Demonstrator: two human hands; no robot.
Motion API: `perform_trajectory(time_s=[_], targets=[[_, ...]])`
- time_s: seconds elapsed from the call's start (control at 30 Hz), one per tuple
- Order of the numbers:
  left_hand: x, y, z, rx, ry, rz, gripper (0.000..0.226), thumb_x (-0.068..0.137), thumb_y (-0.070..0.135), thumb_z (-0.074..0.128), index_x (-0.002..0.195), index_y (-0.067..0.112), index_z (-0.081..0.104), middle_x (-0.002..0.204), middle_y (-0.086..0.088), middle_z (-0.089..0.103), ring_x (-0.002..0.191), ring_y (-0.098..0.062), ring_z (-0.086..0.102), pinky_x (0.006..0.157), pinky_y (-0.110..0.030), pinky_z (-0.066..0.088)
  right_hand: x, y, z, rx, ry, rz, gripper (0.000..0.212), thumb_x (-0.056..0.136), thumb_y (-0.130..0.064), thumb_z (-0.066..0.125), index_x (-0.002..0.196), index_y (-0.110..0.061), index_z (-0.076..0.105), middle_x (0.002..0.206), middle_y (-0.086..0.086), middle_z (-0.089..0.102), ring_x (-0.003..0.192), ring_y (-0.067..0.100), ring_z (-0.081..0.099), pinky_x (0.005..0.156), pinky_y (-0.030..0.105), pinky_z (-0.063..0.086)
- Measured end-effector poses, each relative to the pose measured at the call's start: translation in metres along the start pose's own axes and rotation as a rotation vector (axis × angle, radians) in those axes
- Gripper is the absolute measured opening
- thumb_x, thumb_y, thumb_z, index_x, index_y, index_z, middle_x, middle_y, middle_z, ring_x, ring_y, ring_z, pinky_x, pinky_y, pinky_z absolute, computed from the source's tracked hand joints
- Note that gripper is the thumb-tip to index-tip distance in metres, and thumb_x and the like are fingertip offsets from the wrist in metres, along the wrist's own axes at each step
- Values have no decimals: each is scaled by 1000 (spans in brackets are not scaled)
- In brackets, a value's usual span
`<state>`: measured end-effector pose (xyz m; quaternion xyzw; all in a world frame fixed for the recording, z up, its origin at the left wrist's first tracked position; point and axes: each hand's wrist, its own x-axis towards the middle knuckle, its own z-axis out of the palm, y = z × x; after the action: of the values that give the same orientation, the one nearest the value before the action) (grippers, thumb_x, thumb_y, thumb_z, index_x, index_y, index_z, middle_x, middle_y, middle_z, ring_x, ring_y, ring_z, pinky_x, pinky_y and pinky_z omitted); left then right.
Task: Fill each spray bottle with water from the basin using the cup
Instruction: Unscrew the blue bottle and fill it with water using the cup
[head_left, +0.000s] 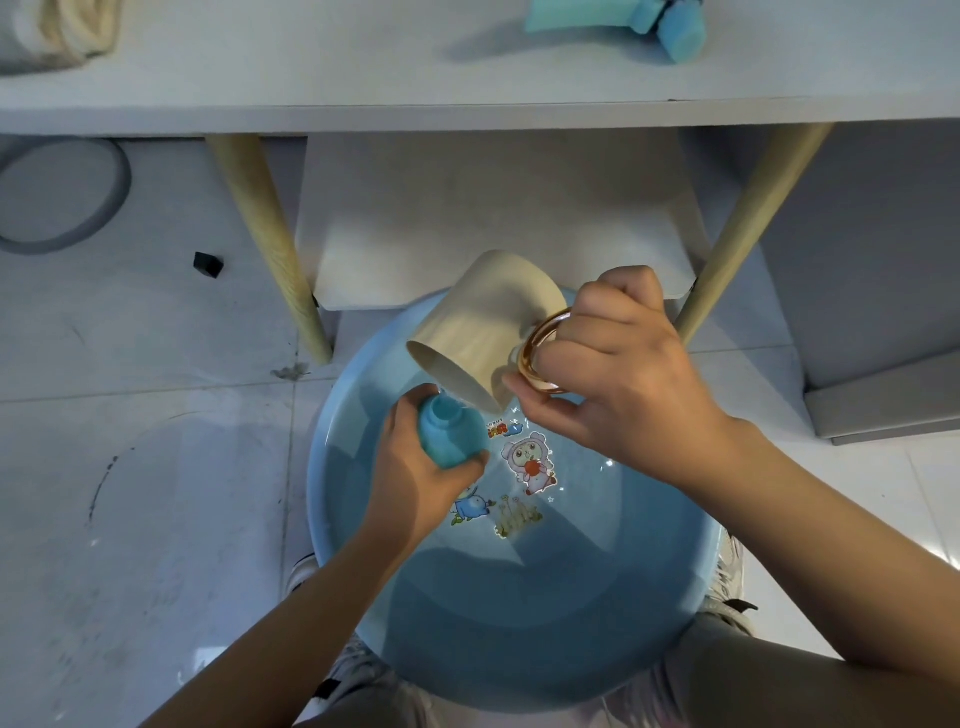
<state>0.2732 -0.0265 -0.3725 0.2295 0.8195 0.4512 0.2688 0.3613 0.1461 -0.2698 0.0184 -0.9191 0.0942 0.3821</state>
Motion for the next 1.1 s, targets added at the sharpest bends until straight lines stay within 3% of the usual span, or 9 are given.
perform_trajectory(time_s=[0.87,1.0,1.1], targets=[[0,0,0,-18,3,-27,66,63,23,86,118,19,49,108,-1,58,98,-16,58,75,-8,47,-1,-1,-1,45,-6,-76,34,84,-17,70,55,-10,53,55,2,49,64,20,41,79,30,35],[0,2,-2,-46,-1,-29,65,64,22,85,118,21,49,109,-2,58,99,-16,59,81,-22,51,1,-3,-2,76,-22,-90,31,83,-15,71,57,-11,54,57,2,47,66,20,40,79,30,34],[0,3,-1,-37,8,-27,66,63,22,85,118,20,49,108,-1,58,98,-15,59,75,-10,47,0,-3,-1,77,-12,-64,32,84,-16,71,57,-10,54,57,2,50,67,20,41,79,30,35]])
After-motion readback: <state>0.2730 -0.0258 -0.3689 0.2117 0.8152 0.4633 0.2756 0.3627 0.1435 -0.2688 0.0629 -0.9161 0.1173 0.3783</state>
